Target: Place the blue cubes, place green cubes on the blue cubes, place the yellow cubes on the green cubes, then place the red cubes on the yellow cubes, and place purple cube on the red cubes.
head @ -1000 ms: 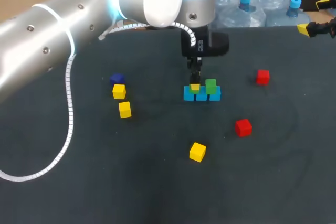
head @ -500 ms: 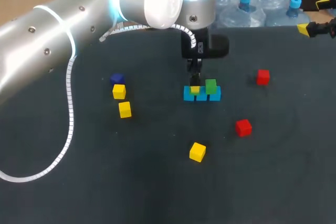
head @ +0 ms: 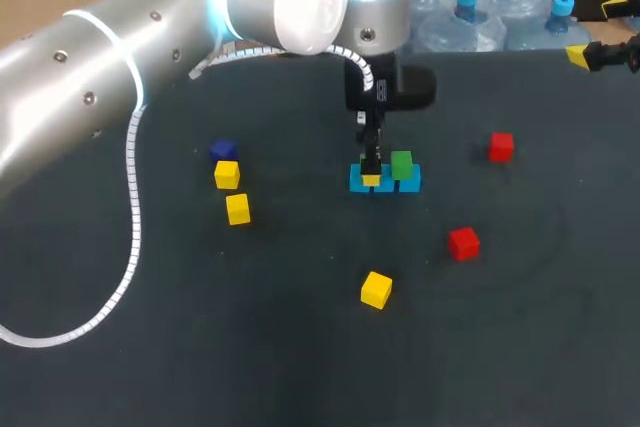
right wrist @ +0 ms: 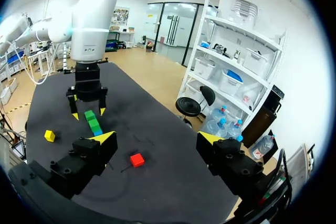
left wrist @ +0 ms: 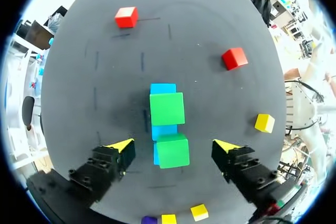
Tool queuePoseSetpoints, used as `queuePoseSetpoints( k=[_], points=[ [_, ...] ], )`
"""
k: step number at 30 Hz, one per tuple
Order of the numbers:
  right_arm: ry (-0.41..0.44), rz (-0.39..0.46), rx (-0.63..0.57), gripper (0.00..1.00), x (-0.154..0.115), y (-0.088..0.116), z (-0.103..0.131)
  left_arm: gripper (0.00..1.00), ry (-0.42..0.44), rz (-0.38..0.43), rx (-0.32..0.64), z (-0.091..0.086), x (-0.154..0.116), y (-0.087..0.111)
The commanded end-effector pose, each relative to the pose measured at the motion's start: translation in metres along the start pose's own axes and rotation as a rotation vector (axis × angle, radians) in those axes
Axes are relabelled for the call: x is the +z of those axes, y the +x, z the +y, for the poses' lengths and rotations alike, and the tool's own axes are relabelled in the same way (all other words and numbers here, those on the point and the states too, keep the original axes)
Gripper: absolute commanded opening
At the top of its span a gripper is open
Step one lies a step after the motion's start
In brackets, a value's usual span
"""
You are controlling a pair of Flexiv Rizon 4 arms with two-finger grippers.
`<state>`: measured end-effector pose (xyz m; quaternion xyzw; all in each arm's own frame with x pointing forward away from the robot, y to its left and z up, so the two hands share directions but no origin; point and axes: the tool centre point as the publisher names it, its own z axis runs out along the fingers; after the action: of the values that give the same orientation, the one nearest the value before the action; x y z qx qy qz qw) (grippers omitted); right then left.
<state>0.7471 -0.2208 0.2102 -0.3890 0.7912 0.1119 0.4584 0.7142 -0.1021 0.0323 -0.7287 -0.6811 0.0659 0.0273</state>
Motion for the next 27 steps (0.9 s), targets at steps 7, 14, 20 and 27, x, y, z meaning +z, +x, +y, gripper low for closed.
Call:
queuePoseSetpoints(
  k=[7,14,20,27],
  points=[
    [0.000,0.000,0.000,1.00,0.0002,0.0000,0.0001,0.64,-0.005,0.002,-0.010,0.0041,-0.0008,0.0008],
    [0.000,0.000,0.000,1.00,0.0002,0.0000,0.0001,0.61,-0.002,0.003,-0.008,0.0044,-0.0005,0.0003],
    [0.000,0.000,0.000,1.00,0.0002,0.0000,0.0001,0.61,-0.002,0.005,-0.010,0.0048,-0.0002,0.0006],
    [0.000,0.000,0.000,1.00,0.0002,0.0000,0.0001,0.41,-0.006,0.006,-0.011,0.0054,-0.0004,0.0009]
  ],
)
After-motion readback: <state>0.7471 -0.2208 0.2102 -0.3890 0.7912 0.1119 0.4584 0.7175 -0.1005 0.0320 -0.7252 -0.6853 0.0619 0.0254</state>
